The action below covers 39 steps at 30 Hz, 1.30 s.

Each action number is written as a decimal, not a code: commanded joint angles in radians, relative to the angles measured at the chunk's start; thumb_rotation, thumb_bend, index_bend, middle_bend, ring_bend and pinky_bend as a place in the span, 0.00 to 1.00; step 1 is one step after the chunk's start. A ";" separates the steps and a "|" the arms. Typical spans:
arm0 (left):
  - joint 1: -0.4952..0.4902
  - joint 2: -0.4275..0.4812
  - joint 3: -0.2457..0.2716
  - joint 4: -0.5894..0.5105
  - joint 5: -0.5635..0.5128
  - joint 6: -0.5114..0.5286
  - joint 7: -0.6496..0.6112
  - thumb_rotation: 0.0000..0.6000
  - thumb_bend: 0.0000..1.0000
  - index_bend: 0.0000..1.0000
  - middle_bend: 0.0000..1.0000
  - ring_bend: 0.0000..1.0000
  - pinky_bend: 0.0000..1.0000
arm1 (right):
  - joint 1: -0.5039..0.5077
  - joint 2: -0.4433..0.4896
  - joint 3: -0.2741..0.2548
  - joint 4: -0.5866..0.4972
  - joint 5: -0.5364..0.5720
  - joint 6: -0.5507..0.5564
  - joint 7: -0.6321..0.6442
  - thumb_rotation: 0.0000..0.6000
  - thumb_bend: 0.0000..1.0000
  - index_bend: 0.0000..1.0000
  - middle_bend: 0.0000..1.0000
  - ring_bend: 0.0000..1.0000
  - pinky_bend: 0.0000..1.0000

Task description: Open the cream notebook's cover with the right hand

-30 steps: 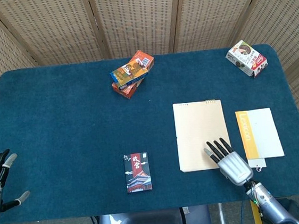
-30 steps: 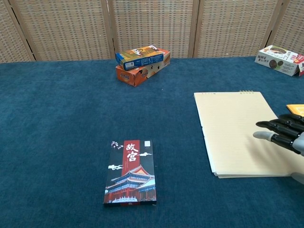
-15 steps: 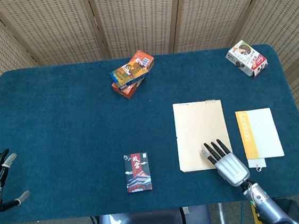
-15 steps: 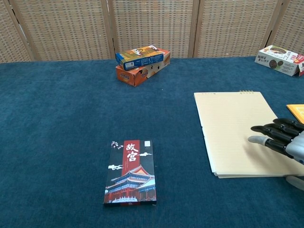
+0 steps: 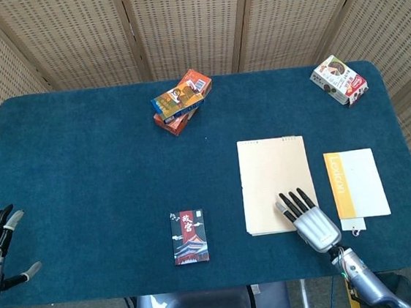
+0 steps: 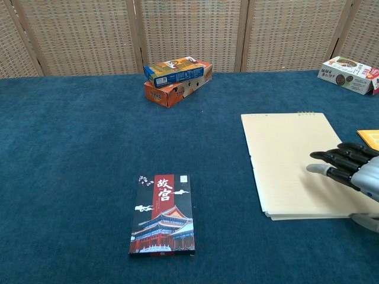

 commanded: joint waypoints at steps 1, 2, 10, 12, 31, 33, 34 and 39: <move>0.000 0.000 -0.001 0.000 -0.001 0.000 0.000 1.00 0.00 0.00 0.00 0.00 0.00 | 0.004 0.001 0.002 -0.006 0.003 -0.001 -0.005 1.00 0.41 0.05 0.00 0.00 0.00; 0.000 0.000 -0.001 0.000 -0.001 0.000 0.000 1.00 0.00 0.00 0.00 0.00 0.00 | 0.005 0.002 0.003 -0.008 0.005 -0.001 -0.007 1.00 0.41 0.05 0.00 0.00 0.00; -0.001 0.000 -0.001 -0.001 -0.003 -0.001 0.000 1.00 0.00 0.00 0.00 0.00 0.00 | 0.014 -0.015 0.008 0.005 0.012 -0.002 -0.038 1.00 0.41 0.06 0.00 0.00 0.00; -0.001 0.001 -0.002 -0.001 -0.003 -0.001 -0.002 1.00 0.00 0.00 0.00 0.00 0.00 | 0.015 -0.021 0.006 0.014 0.013 -0.003 -0.044 1.00 0.41 0.06 0.00 0.00 0.00; -0.003 0.003 -0.005 -0.004 -0.012 -0.007 -0.004 1.00 0.00 0.00 0.00 0.00 0.00 | 0.056 -0.102 0.042 0.121 0.014 0.030 -0.031 1.00 0.55 0.10 0.04 0.00 0.00; -0.004 0.003 -0.006 -0.005 -0.014 -0.010 -0.004 1.00 0.00 0.00 0.00 0.00 0.00 | 0.064 -0.114 0.047 0.140 0.014 0.034 -0.028 1.00 0.64 0.12 0.09 0.03 0.00; -0.005 0.004 -0.006 -0.005 -0.015 -0.011 -0.003 1.00 0.00 0.00 0.00 0.00 0.00 | 0.066 -0.117 0.049 0.146 0.013 0.036 -0.025 1.00 0.68 0.12 0.11 0.05 0.00; -0.005 0.004 -0.007 -0.007 -0.019 -0.013 -0.002 1.00 0.00 0.00 0.00 0.00 0.00 | 0.073 -0.142 0.060 0.181 0.013 0.063 0.003 1.00 0.77 0.14 0.15 0.10 0.02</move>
